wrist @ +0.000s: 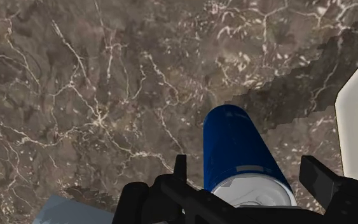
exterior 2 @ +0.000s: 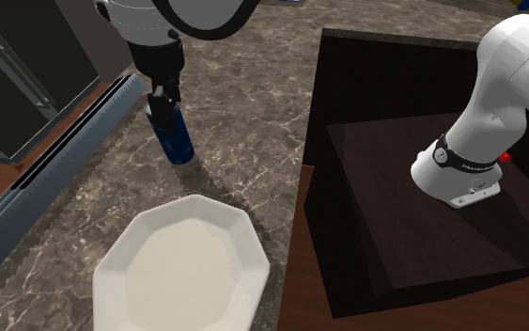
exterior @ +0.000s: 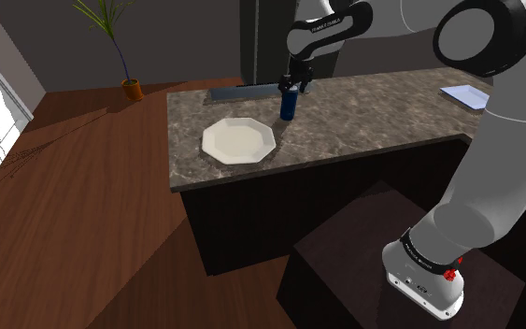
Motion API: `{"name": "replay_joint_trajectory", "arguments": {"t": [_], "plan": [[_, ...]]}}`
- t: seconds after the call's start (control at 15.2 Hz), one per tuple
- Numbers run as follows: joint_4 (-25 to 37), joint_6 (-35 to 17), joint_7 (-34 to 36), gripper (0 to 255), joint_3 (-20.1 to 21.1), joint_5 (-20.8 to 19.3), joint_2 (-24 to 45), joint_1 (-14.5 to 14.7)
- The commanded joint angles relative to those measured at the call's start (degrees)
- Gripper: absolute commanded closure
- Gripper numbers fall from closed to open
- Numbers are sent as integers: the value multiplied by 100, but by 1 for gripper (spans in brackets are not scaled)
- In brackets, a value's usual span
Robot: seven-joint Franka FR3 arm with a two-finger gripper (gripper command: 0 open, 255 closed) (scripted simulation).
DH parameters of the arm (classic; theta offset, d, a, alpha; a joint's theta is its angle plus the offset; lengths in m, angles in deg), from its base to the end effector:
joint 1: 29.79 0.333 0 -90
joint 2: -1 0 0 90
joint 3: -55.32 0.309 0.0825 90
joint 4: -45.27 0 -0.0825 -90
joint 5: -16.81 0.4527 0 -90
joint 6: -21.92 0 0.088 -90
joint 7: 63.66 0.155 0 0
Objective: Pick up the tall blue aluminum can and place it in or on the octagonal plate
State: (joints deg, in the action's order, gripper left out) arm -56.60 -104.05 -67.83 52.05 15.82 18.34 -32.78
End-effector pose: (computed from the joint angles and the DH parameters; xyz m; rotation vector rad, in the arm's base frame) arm 0.7077 -0.0774 0.3113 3.0942 -0.0365 0.1782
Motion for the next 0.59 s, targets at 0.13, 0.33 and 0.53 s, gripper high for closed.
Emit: {"name": "replay_joint_trajectory", "arguments": {"t": [0.13,0.33,0.53], "plan": [[-1,-1,0,255,0,0,0,0],[-2,-1,0,255,0,0,-1,0],[0,-1,1,255,0,0,1,1]]}}
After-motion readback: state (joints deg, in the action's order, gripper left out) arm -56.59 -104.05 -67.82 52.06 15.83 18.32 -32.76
